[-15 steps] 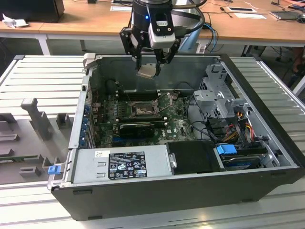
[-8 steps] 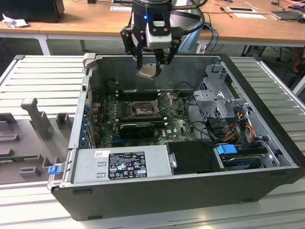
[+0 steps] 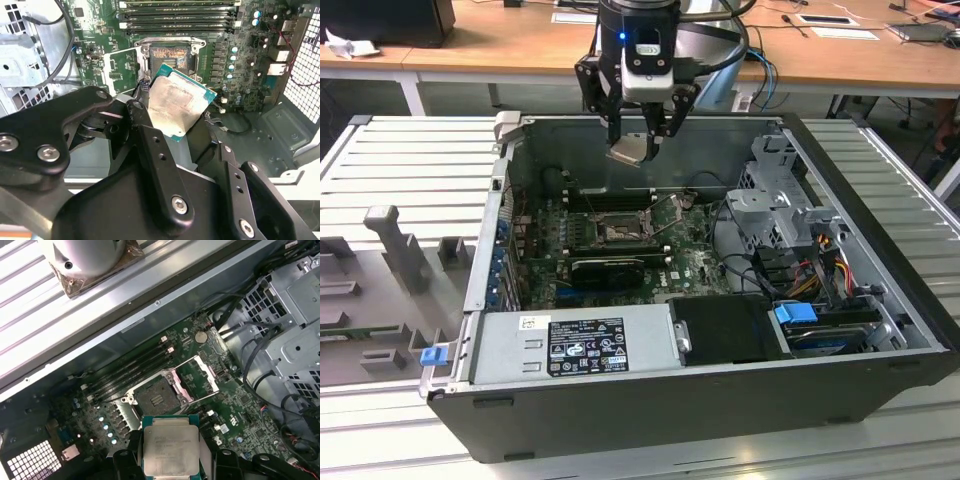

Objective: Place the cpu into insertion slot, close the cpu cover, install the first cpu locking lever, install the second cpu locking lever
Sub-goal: 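Place the cpu into insertion slot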

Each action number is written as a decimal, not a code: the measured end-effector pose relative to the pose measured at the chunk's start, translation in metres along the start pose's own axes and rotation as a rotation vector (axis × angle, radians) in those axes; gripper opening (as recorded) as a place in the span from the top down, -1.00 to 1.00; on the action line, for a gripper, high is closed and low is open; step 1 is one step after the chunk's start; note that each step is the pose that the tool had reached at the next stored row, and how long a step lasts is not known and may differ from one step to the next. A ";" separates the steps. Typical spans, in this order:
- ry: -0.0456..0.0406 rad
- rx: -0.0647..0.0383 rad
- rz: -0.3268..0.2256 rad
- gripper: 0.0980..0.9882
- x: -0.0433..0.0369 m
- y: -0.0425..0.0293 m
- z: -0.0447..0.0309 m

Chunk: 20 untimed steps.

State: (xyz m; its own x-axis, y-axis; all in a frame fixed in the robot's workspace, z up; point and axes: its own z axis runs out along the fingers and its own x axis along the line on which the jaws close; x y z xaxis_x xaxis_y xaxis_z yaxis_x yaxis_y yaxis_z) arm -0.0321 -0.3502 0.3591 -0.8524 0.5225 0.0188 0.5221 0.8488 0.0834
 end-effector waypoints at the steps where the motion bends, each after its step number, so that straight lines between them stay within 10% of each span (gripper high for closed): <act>1: -0.0007 0.000 0.008 0.00 0.0000 0.0000 0.0000; 20: -0.0101 -0.002 0.120 0.00 0.0000 0.0000 0.0002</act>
State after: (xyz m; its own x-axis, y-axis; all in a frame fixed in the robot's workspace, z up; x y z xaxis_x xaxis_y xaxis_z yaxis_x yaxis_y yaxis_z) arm -0.0321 -0.3502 0.3589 -0.7836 0.6210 0.0188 0.6202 0.7800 0.0835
